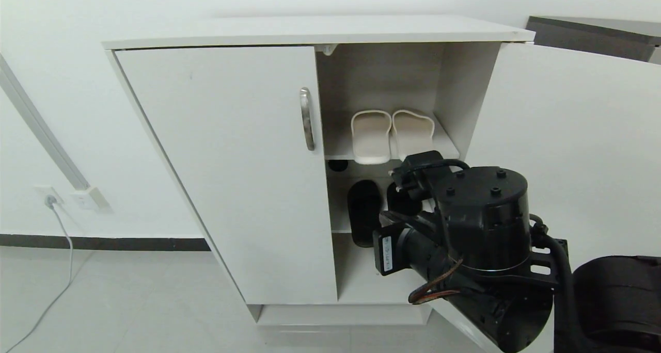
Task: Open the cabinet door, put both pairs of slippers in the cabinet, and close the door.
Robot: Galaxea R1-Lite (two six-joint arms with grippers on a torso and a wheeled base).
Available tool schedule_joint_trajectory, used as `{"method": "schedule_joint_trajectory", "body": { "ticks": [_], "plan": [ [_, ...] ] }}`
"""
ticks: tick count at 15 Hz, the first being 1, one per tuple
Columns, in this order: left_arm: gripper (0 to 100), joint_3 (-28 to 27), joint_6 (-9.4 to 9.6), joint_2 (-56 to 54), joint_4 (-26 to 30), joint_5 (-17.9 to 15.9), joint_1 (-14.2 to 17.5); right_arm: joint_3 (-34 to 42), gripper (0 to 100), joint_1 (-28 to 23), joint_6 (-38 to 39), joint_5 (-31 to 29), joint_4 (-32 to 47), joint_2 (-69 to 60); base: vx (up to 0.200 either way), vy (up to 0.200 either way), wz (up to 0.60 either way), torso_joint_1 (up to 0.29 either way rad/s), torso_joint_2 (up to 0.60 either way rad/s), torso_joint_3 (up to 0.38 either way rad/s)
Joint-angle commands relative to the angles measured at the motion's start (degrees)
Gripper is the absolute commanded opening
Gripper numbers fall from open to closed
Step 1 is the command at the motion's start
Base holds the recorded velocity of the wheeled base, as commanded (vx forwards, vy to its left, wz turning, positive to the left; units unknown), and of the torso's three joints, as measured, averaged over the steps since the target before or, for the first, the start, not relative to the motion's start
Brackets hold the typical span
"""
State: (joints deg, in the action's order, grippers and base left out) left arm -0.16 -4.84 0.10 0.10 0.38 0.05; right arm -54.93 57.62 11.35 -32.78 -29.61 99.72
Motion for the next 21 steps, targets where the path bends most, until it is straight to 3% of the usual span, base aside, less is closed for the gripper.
{"method": "schedule_joint_trajectory", "body": {
  "ticks": [1, 7, 21],
  "plan": [
    [0, 0.0, -0.08, 0.0, 0.0, 0.1, 0.0, 0.0, 0, 0.0, 0.0, 0.0, 0.0, 0.2, -0.2, 0.0, 0.0, -0.002, 0.01, -0.002],
    [0, 0.0, -0.17, 0.0, 0.0, 0.1, 0.0, 0.7, 0, -0.7, 0.1, 0.1, -0.4, 1.8, -0.2, 0.0, 0.0, 0.002, 0.0, 0.004],
    [0, 0.0, -0.17, 0.0, 0.0, 0.1, 0.0, 2.5, 0, -3.3, -0.7, 0.6, -3.7, 6.7, 0.0, 0.0, 0.0, 0.0, 0.0, 0.0]
  ]
}}
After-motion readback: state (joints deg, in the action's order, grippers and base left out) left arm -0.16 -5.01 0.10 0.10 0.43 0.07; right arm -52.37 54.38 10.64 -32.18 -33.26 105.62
